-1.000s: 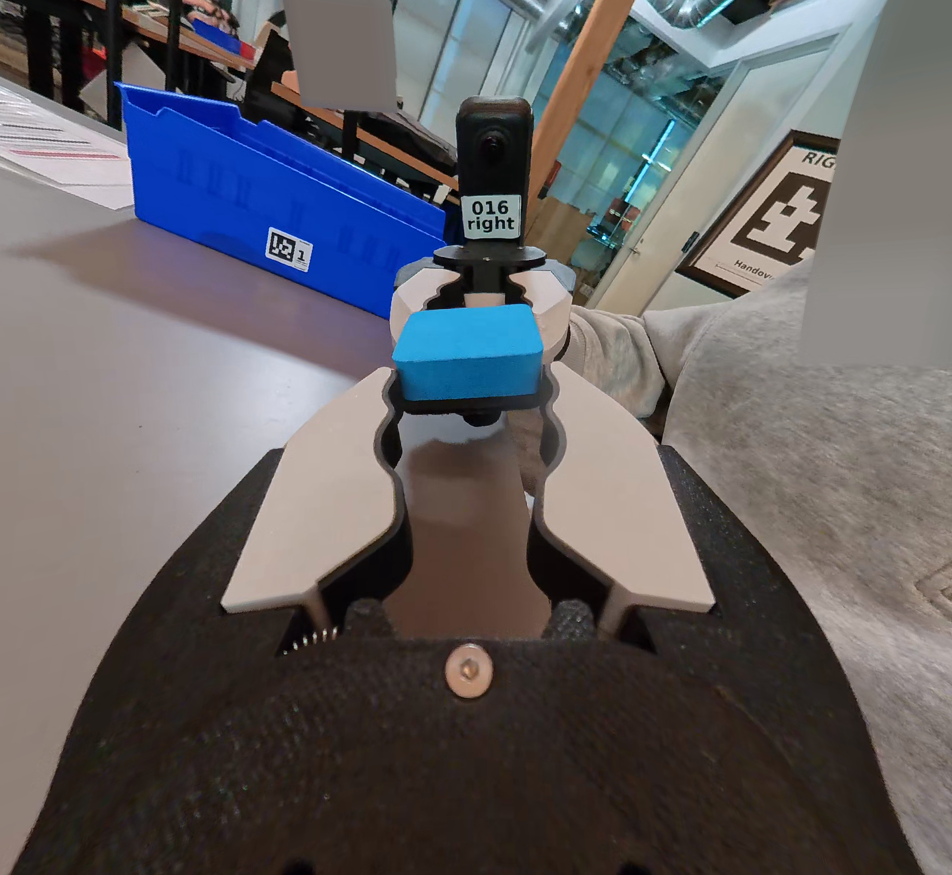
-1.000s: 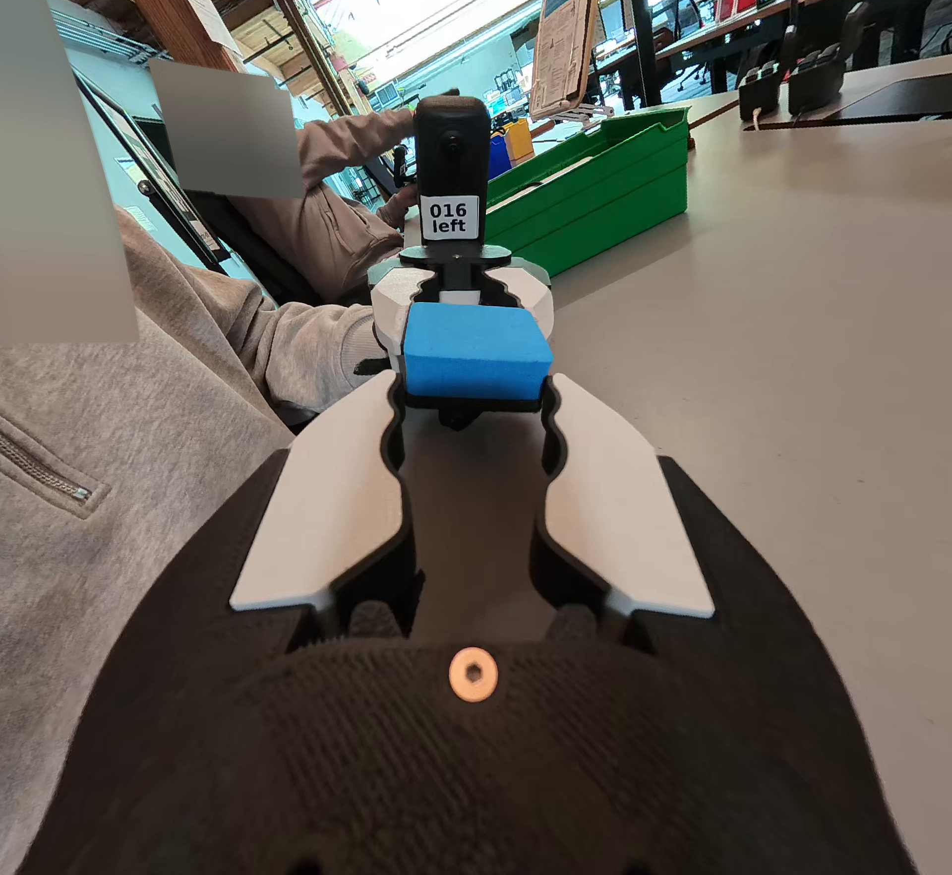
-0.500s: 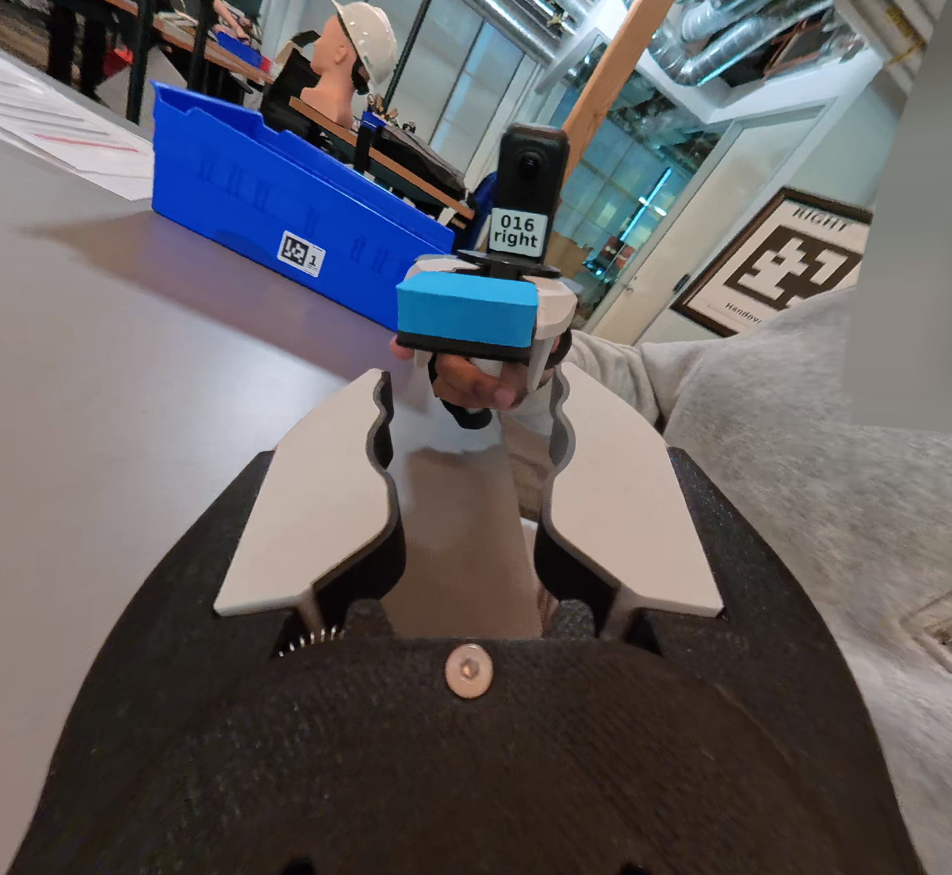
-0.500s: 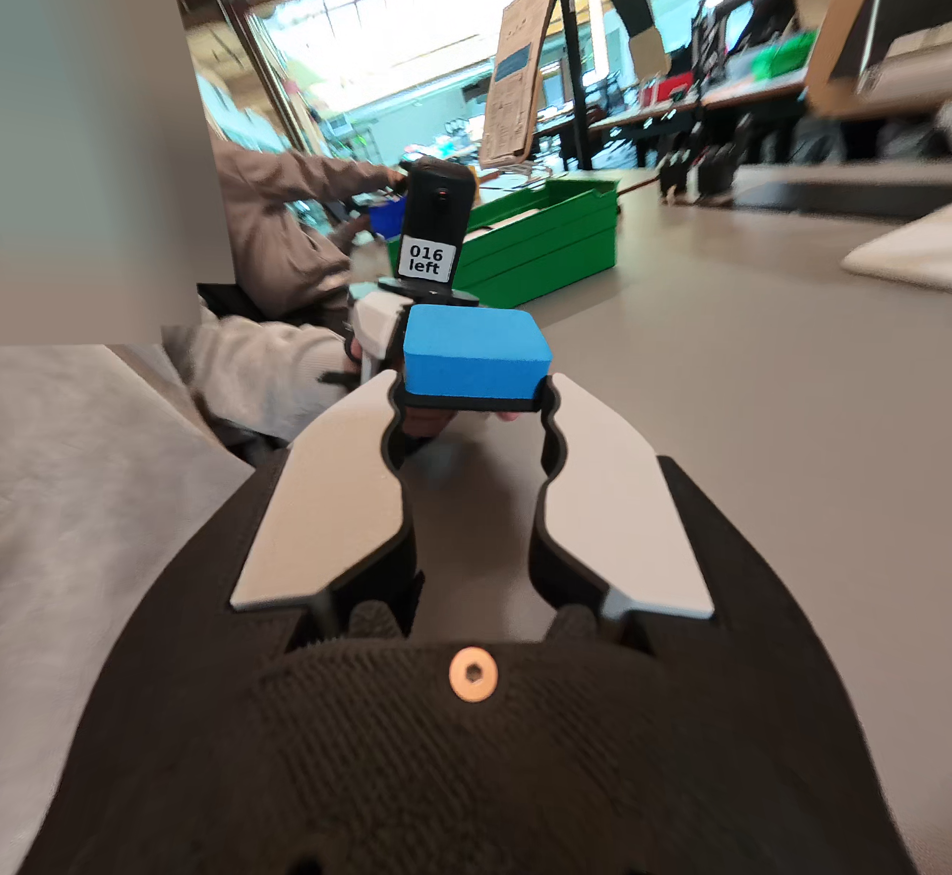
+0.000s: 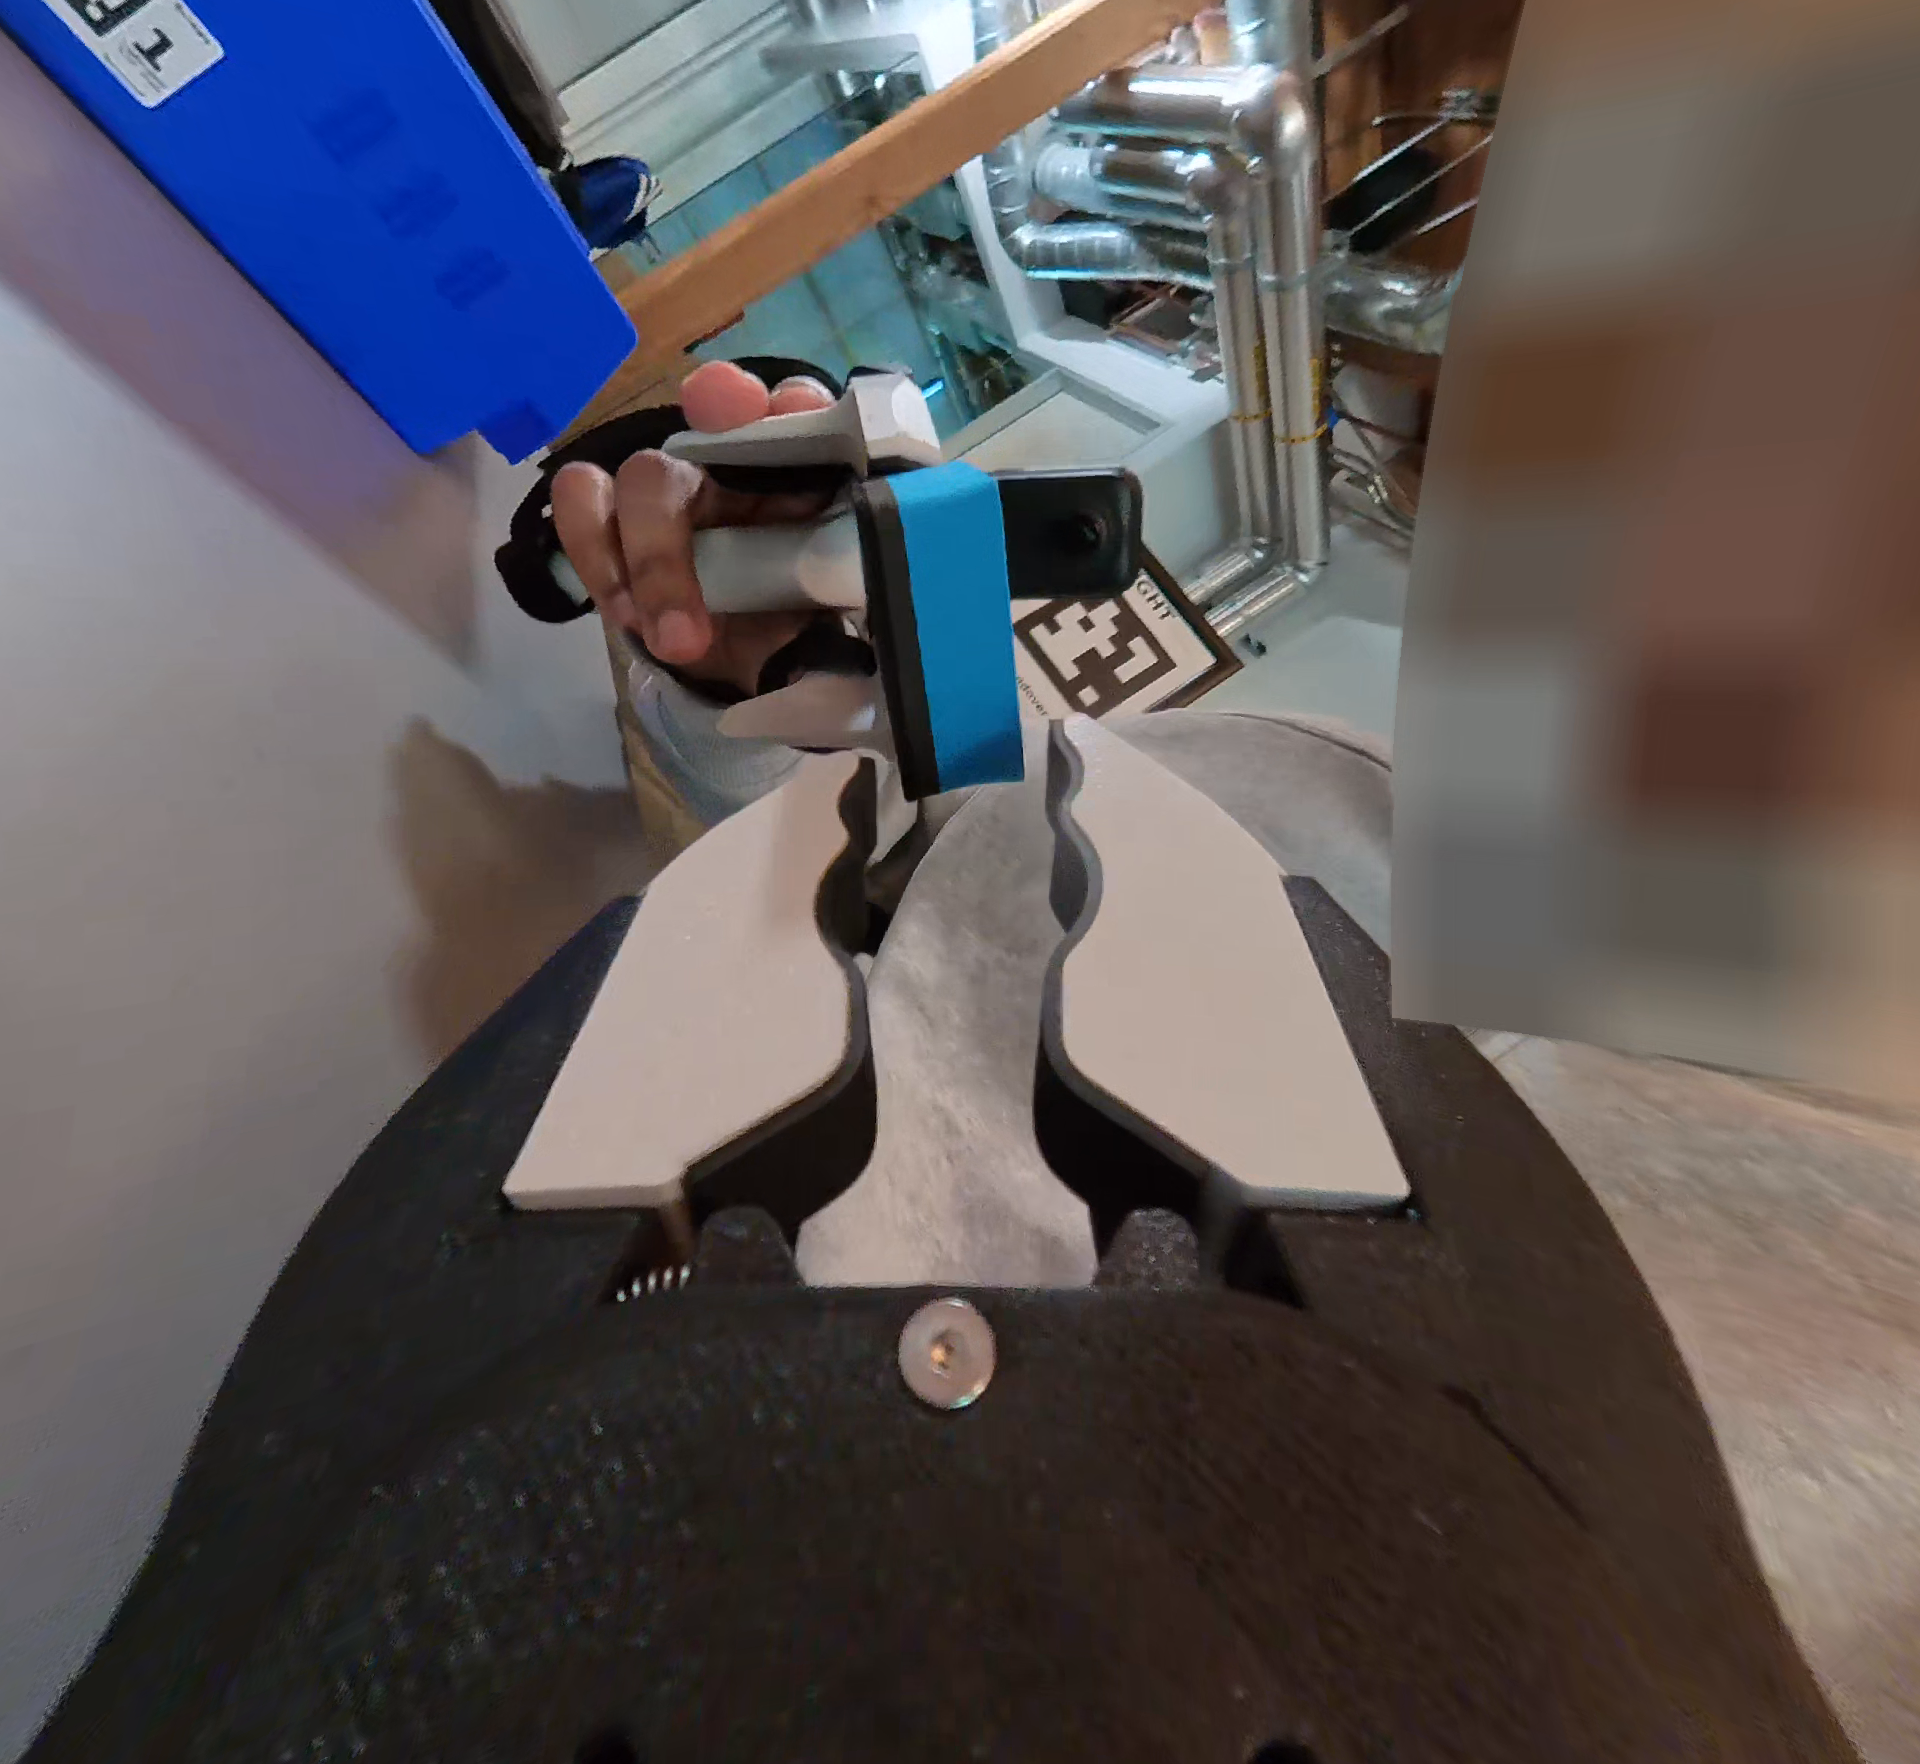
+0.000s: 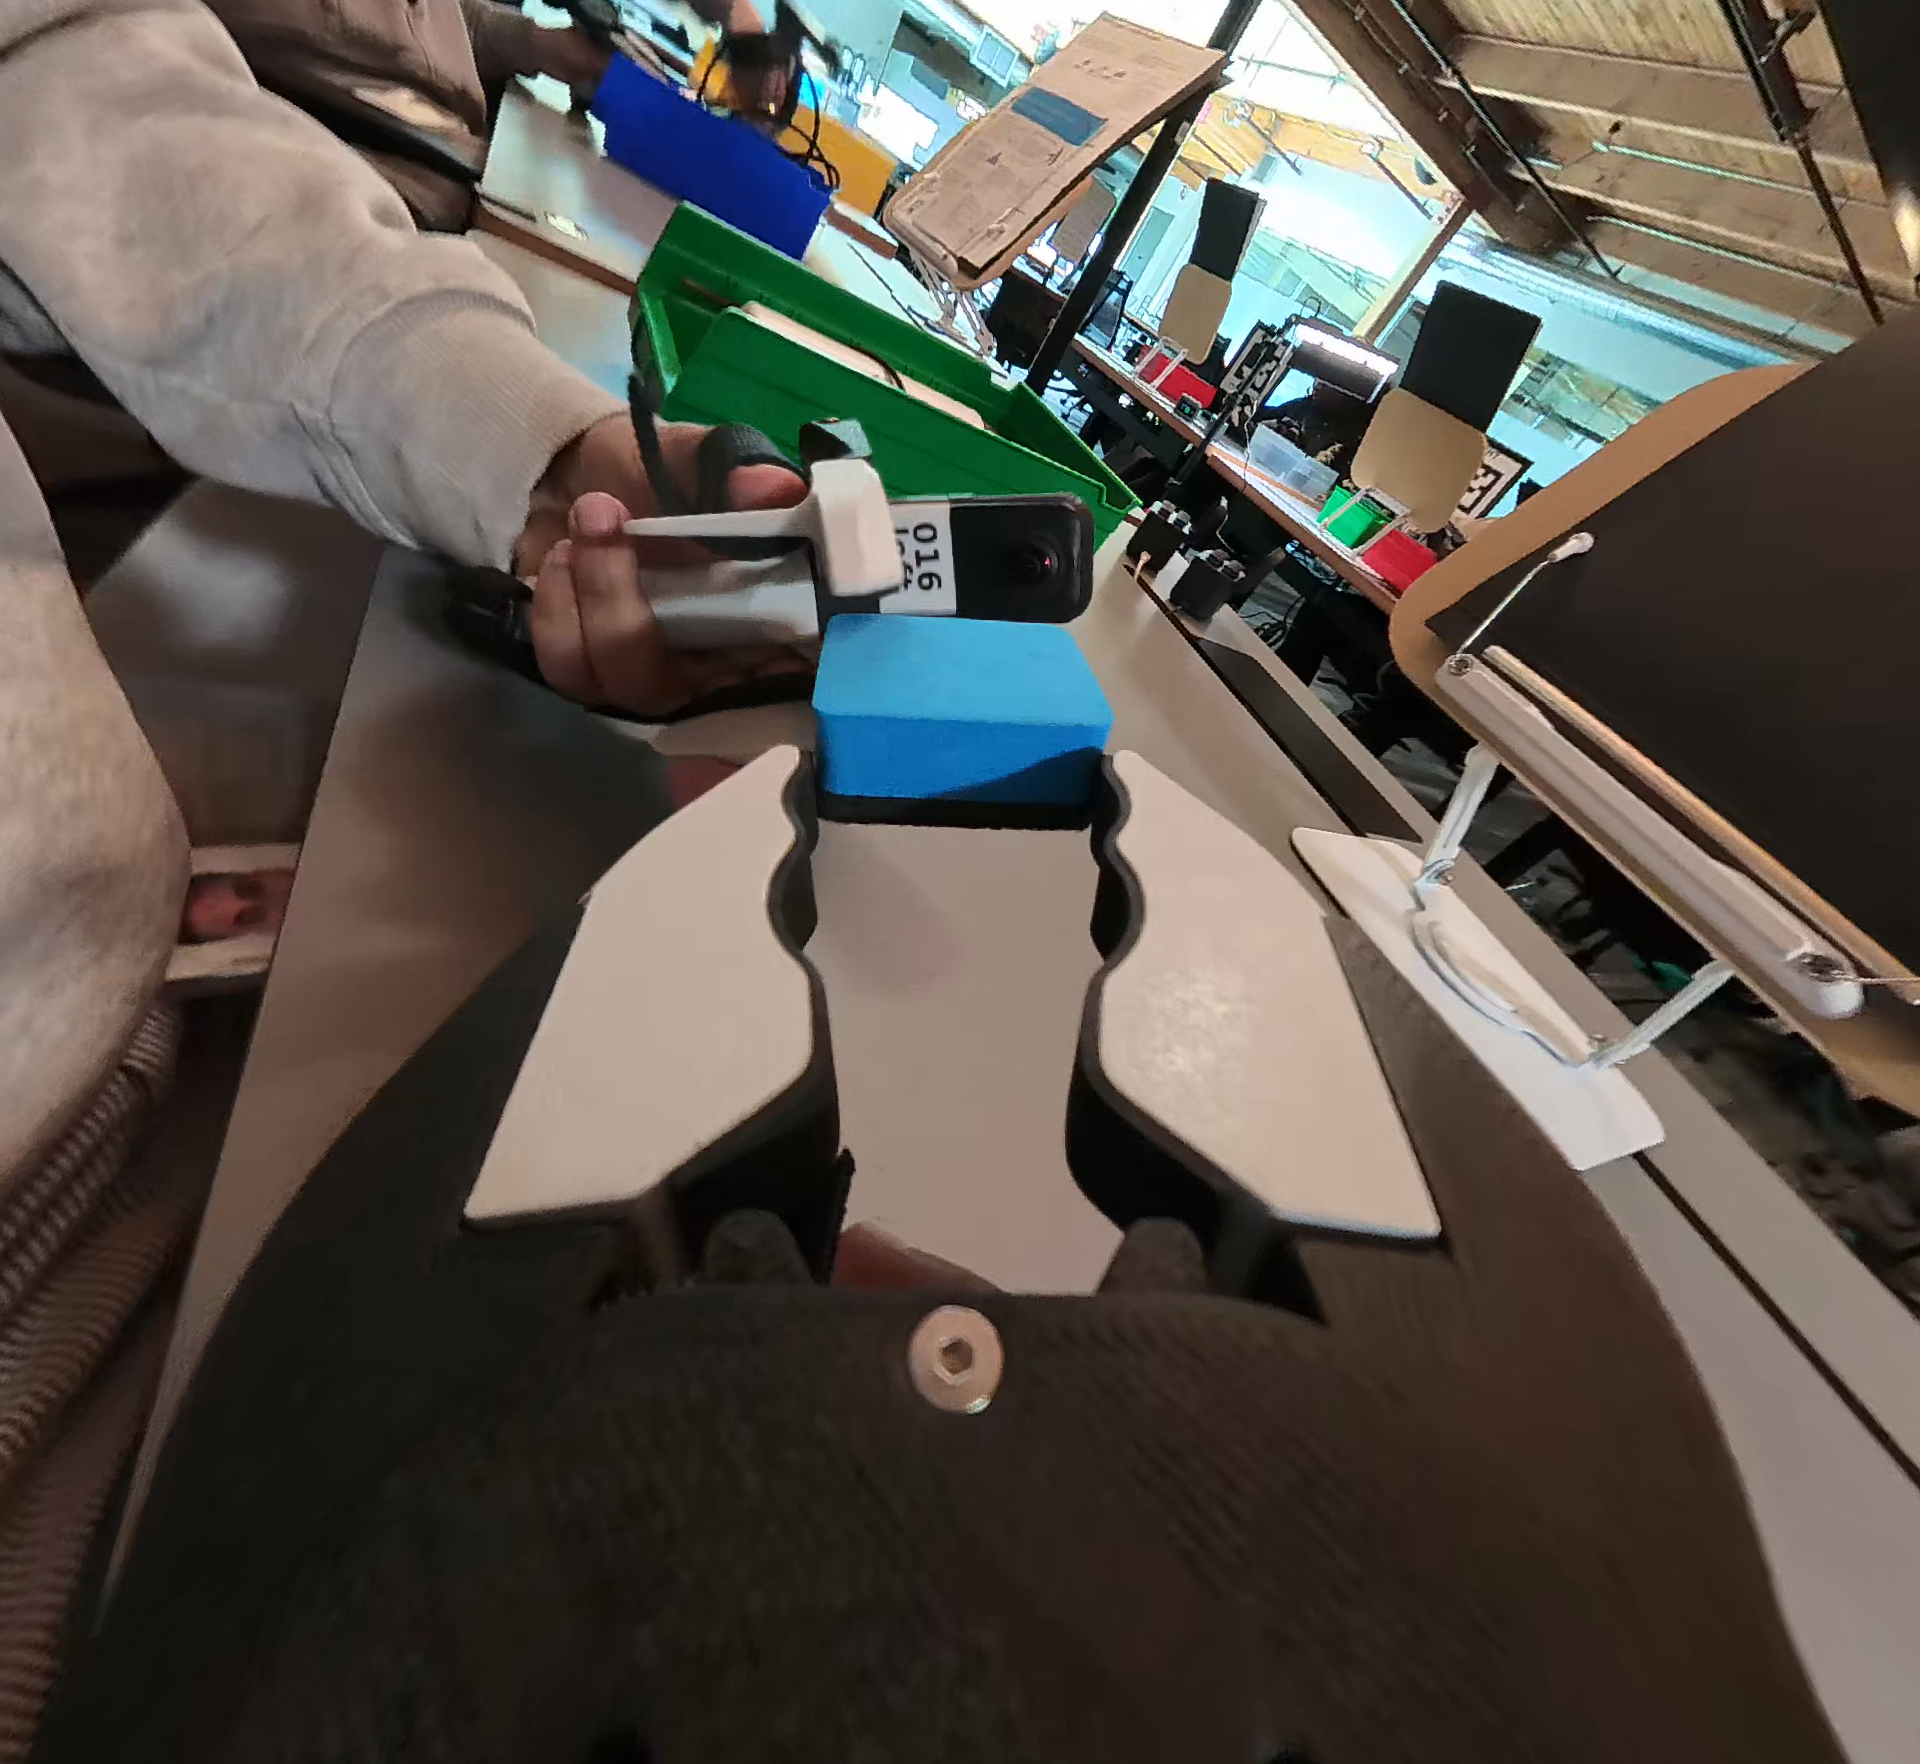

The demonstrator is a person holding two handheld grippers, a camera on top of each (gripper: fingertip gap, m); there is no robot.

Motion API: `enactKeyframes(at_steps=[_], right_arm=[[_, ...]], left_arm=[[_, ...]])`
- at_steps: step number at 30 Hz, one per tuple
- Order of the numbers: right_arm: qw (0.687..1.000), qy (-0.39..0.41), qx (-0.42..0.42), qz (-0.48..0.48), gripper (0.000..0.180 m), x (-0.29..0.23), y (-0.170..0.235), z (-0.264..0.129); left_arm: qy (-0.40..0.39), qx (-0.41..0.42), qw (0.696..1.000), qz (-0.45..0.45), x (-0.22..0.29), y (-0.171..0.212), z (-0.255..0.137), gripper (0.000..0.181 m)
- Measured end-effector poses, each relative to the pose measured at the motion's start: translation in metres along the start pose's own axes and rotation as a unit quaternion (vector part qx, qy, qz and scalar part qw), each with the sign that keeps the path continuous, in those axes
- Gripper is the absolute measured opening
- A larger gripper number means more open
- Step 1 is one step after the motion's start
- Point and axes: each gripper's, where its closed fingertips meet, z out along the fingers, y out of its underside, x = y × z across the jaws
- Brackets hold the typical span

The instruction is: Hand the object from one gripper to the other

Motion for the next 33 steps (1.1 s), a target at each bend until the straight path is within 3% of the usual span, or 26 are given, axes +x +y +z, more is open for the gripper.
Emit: enactKeyframes(at_steps=[1,10,14,18,22,26,29,33], right_arm=[[1.000,0.001,-0.004,-0.006,0.052,0.000,0.001,0.000],[0.999,0.005,-0.028,-0.020,0.052,0.001,0.010,0.000],[0.999,0.013,-0.030,-0.002,0.071,0.003,0.012,0.002],[0.999,0.026,-0.032,0.028,0.073,0.009,0.015,0.002],[0.996,0.063,-0.047,0.039,0.060,0.019,0.017,0.002],[0.987,0.107,-0.087,0.086,0.052,0.025,0.026,0.007],[0.970,0.137,-0.090,0.182,0.059,0.030,0.031,0.009],[0.926,0.115,-0.053,0.357,0.070,0.025,0.031,0.015]], left_arm=[[-0.005,-0.007,1.000,0.004,-0.001,0.002,0.000,0.029],[-0.045,-0.025,0.998,0.039,-0.009,0.005,0.000,0.021],[-0.056,-0.003,0.997,0.051,-0.009,-0.002,-0.002,0.021],[-0.152,0.016,0.980,0.124,-0.025,-0.015,-0.014,0.021],[-0.294,-0.002,0.924,0.246,-0.041,-0.025,-0.027,0.022],[-0.417,-0.038,0.833,0.362,-0.052,-0.031,-0.037,0.022],[-0.462,-0.060,0.772,0.432,-0.050,-0.034,-0.036,0.022],[-0.494,-0.081,0.728,0.468,-0.051,-0.033,-0.034,0.022]])
